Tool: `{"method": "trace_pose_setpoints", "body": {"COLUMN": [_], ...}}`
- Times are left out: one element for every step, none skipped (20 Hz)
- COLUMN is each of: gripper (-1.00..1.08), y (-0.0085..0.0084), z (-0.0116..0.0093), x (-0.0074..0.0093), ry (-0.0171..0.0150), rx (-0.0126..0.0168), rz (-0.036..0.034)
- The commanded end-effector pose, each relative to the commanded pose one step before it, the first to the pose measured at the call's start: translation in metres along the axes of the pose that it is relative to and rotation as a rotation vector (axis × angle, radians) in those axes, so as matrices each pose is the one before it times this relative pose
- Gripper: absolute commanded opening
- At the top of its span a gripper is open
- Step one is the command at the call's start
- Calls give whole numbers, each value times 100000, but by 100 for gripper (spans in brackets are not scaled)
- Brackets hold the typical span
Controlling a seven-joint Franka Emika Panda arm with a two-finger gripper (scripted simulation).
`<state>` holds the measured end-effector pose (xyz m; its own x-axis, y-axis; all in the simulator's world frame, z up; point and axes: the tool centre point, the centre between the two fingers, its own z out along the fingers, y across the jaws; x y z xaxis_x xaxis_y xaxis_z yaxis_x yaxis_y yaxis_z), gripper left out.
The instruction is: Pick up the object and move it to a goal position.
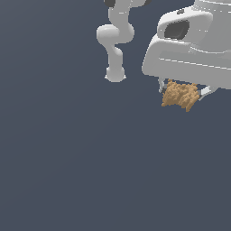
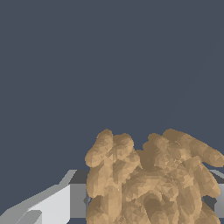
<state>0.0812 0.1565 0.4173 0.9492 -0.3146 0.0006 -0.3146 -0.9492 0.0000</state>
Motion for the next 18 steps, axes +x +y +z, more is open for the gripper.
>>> {"method": "trace_pose_setpoints", "body": {"gripper": [-100, -100, -100, -100, -100, -100, -100, -100, -100, -100, -100, -100, -100, -100, -100, -100, -100, -100], "y": [-290, -105, -99, -92, -83, -74, -67, -58, -51, -45, -39, -34, -29, -25, -22, -18, -15, -12], "z": [-687, -236, -223, -206, -184, -164, -124, -127, -112, -98, -85, -73, -63, -54, -46, -38, -32, -26], "x": [227, 84, 80, 75, 68, 61, 68, 49, 44, 39, 34, 30, 26, 23, 20, 17, 14, 12], "ry": [-16, 0, 0, 0, 0, 0, -44, 0, 0, 0, 0, 0, 0, 0, 0, 0, 0, 0], "rx": [-12, 0, 0, 0, 0, 0, 16, 0, 0, 0, 0, 0, 0, 0, 0, 0, 0, 0], "rz": [11, 0, 0, 0, 0, 0, -15, 0, 0, 0, 0, 0, 0, 0, 0, 0, 0, 0]}}
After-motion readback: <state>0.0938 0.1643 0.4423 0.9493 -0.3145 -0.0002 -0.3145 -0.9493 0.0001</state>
